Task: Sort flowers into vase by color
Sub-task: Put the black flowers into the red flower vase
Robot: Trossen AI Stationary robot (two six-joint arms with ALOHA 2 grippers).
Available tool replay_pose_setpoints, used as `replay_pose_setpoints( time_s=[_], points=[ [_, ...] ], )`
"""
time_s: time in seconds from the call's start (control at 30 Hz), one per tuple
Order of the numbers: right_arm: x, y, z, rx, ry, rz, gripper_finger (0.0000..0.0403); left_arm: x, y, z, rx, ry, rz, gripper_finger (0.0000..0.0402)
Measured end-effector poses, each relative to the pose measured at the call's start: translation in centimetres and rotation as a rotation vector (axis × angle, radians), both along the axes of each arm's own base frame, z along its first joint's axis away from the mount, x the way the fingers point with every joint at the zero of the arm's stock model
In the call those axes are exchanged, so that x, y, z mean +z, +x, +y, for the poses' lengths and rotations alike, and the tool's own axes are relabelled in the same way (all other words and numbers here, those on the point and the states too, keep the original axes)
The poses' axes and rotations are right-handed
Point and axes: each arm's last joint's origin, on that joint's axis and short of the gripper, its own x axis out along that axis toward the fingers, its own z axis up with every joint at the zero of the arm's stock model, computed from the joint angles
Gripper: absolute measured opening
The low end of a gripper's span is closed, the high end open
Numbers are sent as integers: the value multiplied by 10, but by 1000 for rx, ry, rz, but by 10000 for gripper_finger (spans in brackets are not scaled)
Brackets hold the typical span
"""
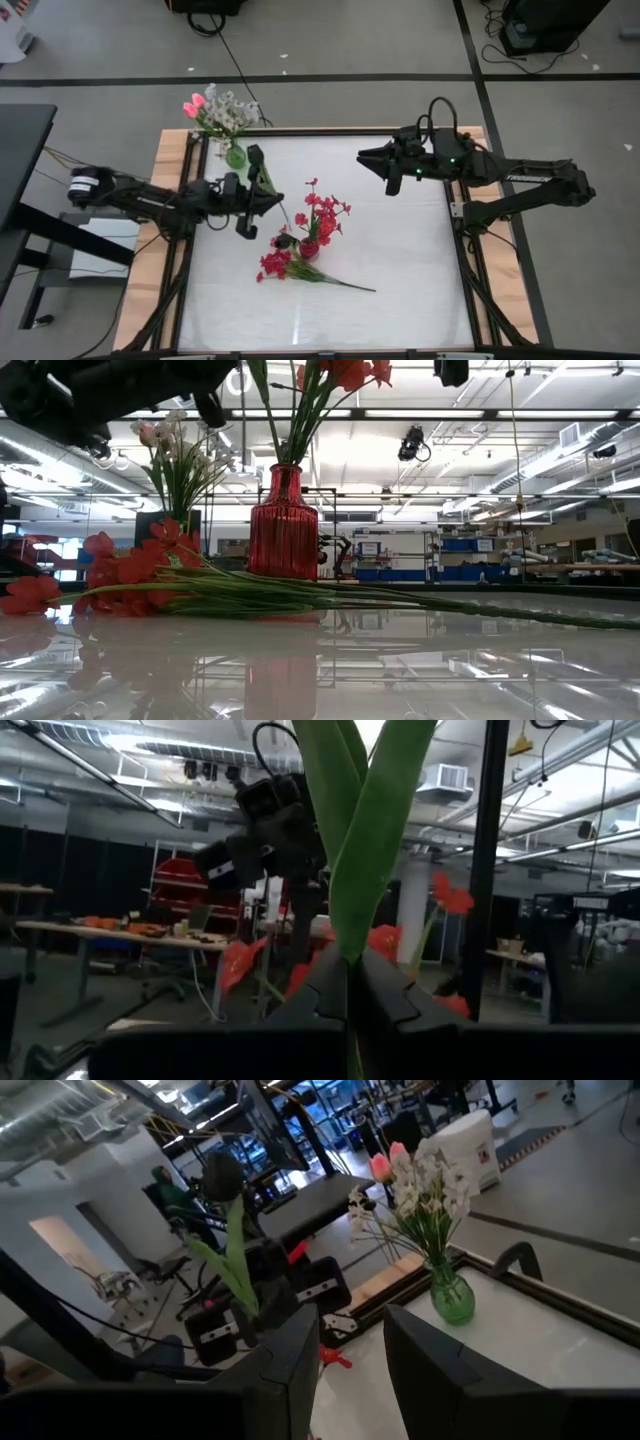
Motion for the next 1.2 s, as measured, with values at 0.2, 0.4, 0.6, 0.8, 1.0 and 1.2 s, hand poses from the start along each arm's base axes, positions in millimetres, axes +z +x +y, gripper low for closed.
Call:
replay_pose_setpoints(
  time_s=[0.2, 0.4, 0.6, 0.8, 1.0, 1.2],
  points=[
    [0, 1, 0, -15, 14, -8, 125, 6, 16, -7, -22, 12, -9, 4],
    [1, 2, 4, 0, 21, -15, 125, 11, 20, -11, -46, 33, -28, 4],
    [1, 2, 12, 5, 19, -15, 125, 21, 19, -11, -44, 42, -101, 4],
    [1, 2, 19, 0, 26, -20, 125, 12, 27, -13, -55, 60, -66, 4],
    [1, 2, 21, -5, 25, -19, 125, 6, 31, -14, -90, 58, -58, 4],
    [1, 2, 21, -6, 26, -24, 125, -2, 36, -19, -108, 57, -31, 4]
  ],
)
